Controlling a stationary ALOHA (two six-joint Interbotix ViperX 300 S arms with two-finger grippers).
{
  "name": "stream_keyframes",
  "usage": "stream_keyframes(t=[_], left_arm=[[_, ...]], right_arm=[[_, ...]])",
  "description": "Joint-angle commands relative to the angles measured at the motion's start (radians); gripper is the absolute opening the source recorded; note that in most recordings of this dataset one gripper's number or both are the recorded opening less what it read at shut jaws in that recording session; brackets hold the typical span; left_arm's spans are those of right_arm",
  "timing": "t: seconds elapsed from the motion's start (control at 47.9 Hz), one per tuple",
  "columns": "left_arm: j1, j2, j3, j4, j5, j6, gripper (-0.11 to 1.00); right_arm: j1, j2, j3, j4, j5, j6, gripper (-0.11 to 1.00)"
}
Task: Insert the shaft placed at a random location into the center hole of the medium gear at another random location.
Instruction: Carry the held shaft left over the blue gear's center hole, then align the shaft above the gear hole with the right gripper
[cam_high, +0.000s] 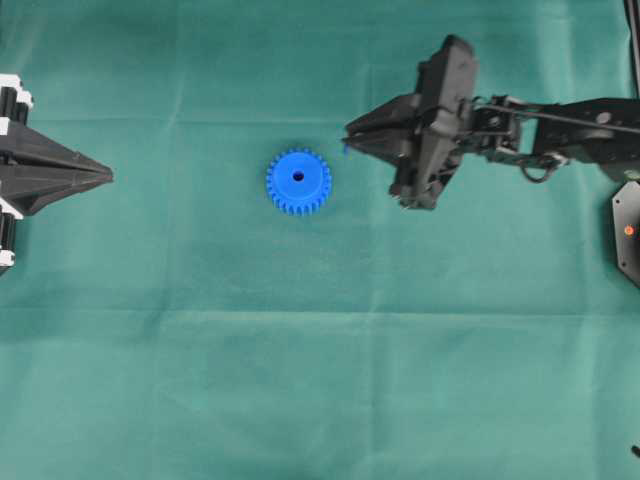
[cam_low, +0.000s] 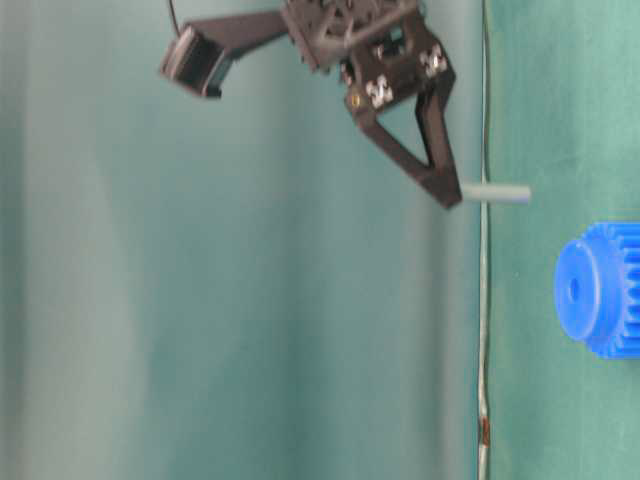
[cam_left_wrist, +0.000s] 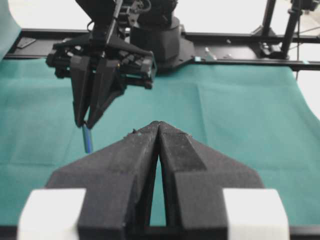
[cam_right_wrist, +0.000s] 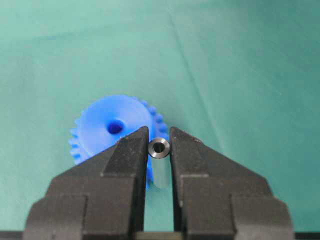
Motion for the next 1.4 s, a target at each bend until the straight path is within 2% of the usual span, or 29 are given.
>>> stream_keyframes(t=[0.0, 0.292, 0.522, 1.377], left_arm=[[-0.002, 0.005, -0.025, 0.003, -0.003, -0.002, 0.0], [-0.002, 0.005, -0.025, 0.002, -0.003, -0.002, 0.0], [-0.002, 0.005, -0.025, 0.003, -0.002, -0.002, 0.0], [-0.002, 0.002, -0.025, 0.003, 0.009, -0.002, 0.0]], right_arm=[[0.018, 0.015, -0.066, 0.002, 0.003, -0.005, 0.13], [0.044, 0.103, -0.169, 0.002, 0.017, -0.005, 0.13], [0.048, 0.141, -0.207, 0.002, 0.02, -0.005, 0.13], [0.048, 0.181, -0.212, 0.005, 0.021, 0.003, 0.13]])
